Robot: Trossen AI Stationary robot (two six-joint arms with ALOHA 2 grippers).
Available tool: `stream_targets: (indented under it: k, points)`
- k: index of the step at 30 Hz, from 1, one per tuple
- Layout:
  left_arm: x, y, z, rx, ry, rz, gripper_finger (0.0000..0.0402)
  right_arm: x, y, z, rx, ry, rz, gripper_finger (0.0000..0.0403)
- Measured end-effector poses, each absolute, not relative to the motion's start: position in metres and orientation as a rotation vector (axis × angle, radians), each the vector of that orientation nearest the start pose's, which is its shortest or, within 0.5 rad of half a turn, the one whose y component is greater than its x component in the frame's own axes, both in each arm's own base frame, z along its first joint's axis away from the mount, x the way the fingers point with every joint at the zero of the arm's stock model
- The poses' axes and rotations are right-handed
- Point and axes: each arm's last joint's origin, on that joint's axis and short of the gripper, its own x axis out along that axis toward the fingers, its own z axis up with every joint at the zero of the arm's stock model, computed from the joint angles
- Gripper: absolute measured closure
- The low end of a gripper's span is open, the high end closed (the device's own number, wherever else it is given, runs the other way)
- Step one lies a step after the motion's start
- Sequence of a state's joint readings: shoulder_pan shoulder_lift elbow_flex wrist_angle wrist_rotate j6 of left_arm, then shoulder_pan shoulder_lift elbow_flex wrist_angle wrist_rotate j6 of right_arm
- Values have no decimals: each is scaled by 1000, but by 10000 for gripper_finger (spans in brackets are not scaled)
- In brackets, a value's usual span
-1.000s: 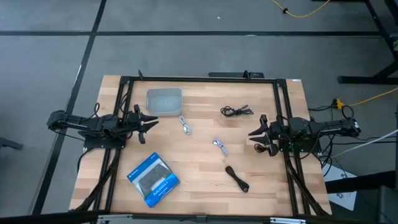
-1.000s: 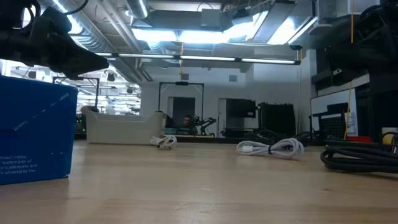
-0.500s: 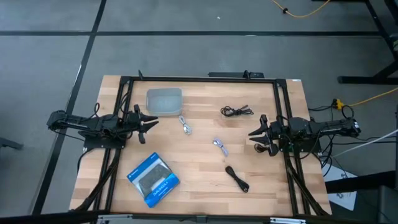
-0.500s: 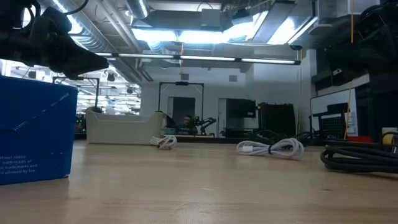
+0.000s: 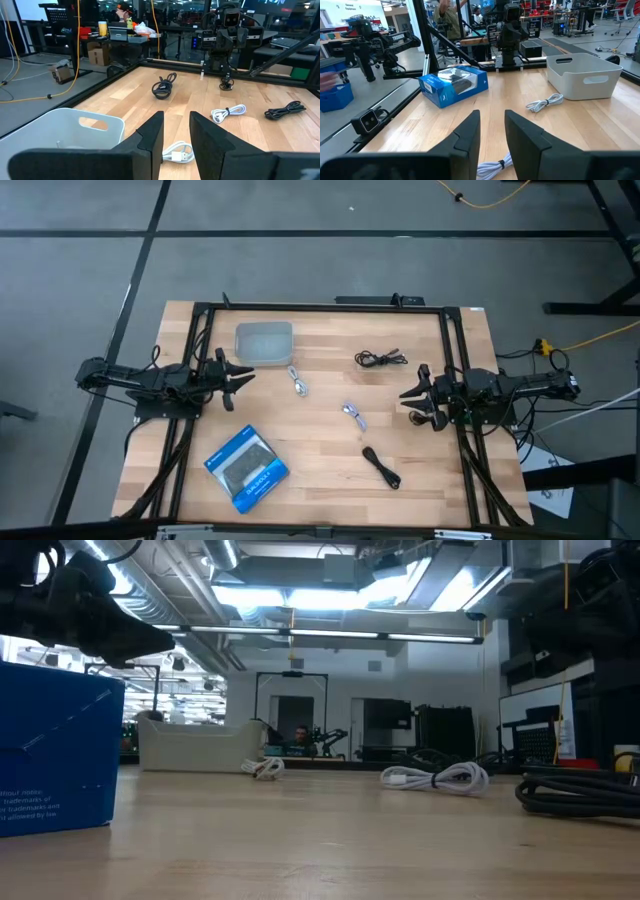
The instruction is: Pick and place USB-C Cables
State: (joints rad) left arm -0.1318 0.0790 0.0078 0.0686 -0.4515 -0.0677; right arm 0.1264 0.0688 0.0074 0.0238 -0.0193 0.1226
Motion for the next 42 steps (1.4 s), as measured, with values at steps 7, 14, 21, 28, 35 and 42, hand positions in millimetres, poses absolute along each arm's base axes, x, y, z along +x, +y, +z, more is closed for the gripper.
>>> stream_targets:
  k: [7, 14, 21, 28, 35, 42]
  points:
    - [100, -1, 167, -66, -8, 320, 315, 101, 13, 163, 99, 44, 144, 309]
    - [100, 0, 167, -66, -9, 325, 315, 100, 13, 176, 205, -81, 152, 309]
    - [100, 0, 168, -71, -24, 330, 315, 91, 12, 208, 211, -431, 183, 309]
    - [99, 1, 180, -110, -144, 359, 315, 63, 1, 248, 115, -970, -137, 309]
    - [98, 1, 182, -119, -171, 359, 315, 85, 7, 286, -160, -932, -149, 309]
    - [98, 1, 182, -119, -171, 360, 315, 149, -3, 320, -169, -266, -798, 309]
